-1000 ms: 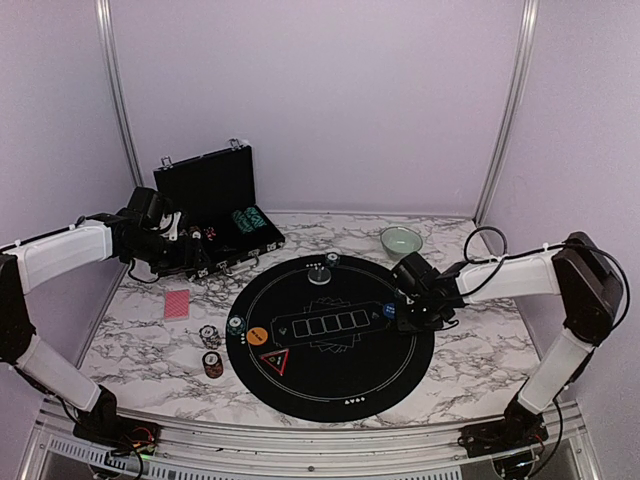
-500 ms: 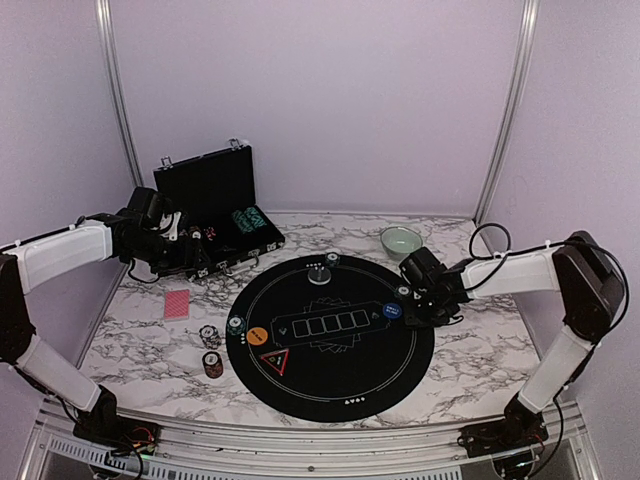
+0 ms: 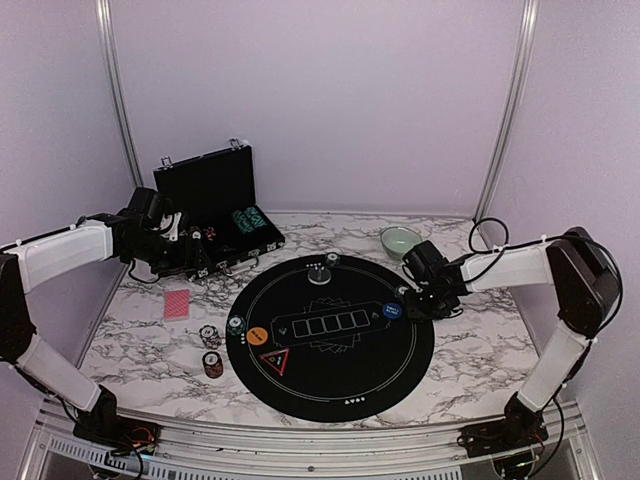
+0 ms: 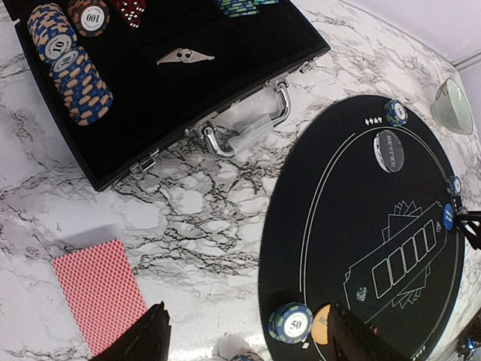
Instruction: Distribute texas hold em gaming equipment
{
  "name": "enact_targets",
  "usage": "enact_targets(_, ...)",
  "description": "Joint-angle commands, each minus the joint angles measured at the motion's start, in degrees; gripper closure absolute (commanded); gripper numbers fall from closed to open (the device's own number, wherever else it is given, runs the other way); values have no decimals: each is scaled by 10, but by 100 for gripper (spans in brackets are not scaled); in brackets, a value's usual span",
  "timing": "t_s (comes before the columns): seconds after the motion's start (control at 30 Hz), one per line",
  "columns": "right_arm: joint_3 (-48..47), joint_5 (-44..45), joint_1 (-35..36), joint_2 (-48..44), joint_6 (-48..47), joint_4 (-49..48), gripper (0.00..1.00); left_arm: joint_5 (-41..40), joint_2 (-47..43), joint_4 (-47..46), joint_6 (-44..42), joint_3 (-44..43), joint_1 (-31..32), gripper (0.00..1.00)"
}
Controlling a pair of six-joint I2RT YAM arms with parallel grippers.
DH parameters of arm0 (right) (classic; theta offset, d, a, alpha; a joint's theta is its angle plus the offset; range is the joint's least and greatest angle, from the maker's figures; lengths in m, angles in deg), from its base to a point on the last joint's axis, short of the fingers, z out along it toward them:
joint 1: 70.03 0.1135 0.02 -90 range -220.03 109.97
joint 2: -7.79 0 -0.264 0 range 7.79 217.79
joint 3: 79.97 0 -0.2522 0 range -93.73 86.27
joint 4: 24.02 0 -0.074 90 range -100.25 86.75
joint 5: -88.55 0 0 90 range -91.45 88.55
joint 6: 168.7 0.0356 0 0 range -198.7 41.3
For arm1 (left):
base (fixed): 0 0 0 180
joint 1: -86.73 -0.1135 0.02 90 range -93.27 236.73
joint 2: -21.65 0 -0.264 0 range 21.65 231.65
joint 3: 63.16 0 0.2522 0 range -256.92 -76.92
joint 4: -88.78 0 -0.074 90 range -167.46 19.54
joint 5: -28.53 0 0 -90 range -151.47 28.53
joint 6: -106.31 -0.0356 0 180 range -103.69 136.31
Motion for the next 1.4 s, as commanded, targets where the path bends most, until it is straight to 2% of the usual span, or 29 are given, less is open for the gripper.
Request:
enact_targets(0.0, -1, 26, -27, 47, -21, 17, 67, 1, 5, -10, -1, 5, -4, 28)
enact_targets(0.23, -22, 21, -31, 57, -27, 20, 67, 1, 4, -10, -3, 5, -4, 28)
enact_targets(0.97, 3, -3, -26, -8, -7, 51, 67, 6, 4, -9, -3, 5, -4, 28)
enact_targets(1.37, -3, 2, -11, -12, 1, 61, 68, 9, 3, -9, -4, 5, -4, 28)
